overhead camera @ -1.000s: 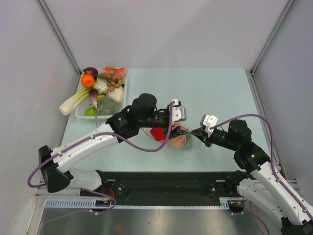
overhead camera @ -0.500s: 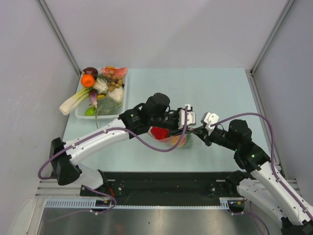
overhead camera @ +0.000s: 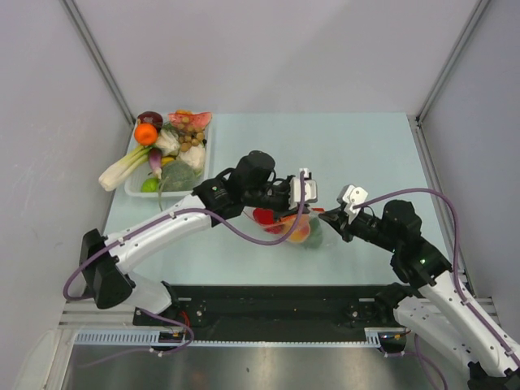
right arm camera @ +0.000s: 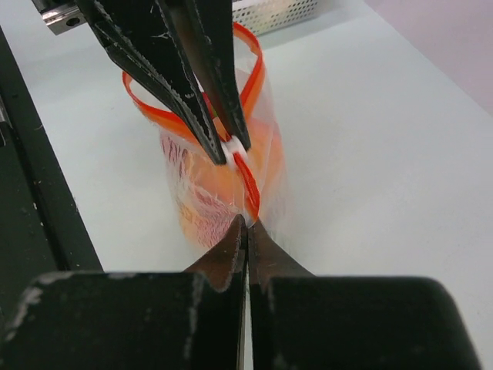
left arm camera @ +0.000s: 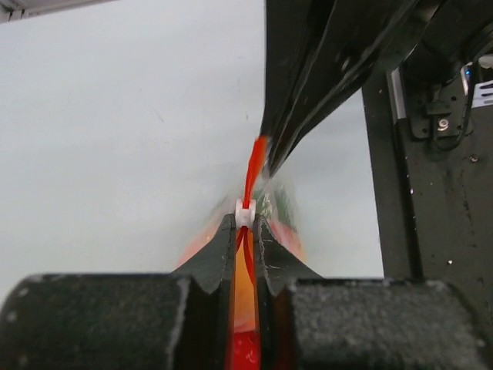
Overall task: Place the food in the zip-top bag and seal the zipper
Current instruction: Zip the zipper food storage bag at the center of the board.
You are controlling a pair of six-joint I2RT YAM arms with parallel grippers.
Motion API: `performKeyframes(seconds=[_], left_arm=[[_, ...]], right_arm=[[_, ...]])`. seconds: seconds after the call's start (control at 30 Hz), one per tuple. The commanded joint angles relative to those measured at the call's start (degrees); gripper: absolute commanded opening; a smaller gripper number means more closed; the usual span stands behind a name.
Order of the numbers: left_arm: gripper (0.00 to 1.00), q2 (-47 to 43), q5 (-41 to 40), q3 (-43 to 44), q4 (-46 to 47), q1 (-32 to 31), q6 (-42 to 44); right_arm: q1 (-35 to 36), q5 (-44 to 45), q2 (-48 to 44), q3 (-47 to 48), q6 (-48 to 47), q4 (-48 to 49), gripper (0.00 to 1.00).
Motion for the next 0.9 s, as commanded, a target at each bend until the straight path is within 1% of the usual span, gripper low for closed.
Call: performKeyframes(seconds=[0.0, 0.13, 0.23, 0.37, 0.57, 0.7, 0.87], left_arm=[[0.08, -5.06, -2.36, -3.88, -3.13, 3.44, 1.97], [0.09, -7.88, -3.15, -6.61, -4.54, 5.19, 3.03], [0.09, -10.25, -3.59, -8.37, -6.3, 7.74, 4.26], [0.09, -13.59, -3.07, -11.0, -9.11, 13.09, 5.93], [0.09, -18.07, -3.24, -13.47, -12.8, 19.42, 9.09], [0.09, -19.83, -3.59, -14.09, -14.65, 23.38, 10.94], [0.08, -20.1, -1.84, -13.56, -15.09, 28.3, 10.6]], right_arm=[[-0.15, 3.03, -1.94, 2.5, 2.05, 1.66, 0.0], [-0.85, 3.73, -2.2, 2.41, 2.93, 0.96, 0.0], [-1.55, 4.08, -2.73, 2.5, 3.2, 0.17, 0.0], [-4.09, 3.91, -3.35, 2.68, 3.11, -0.89, 0.0], [-8.14, 2.68, -3.43, 3.91, 3.11, -2.73, 0.0], [-11.13, 1.98, -3.08, 5.22, 3.02, -4.4, 0.0], [-12.28, 2.06, -2.47, 5.67, 2.41, -4.93, 0.0]])
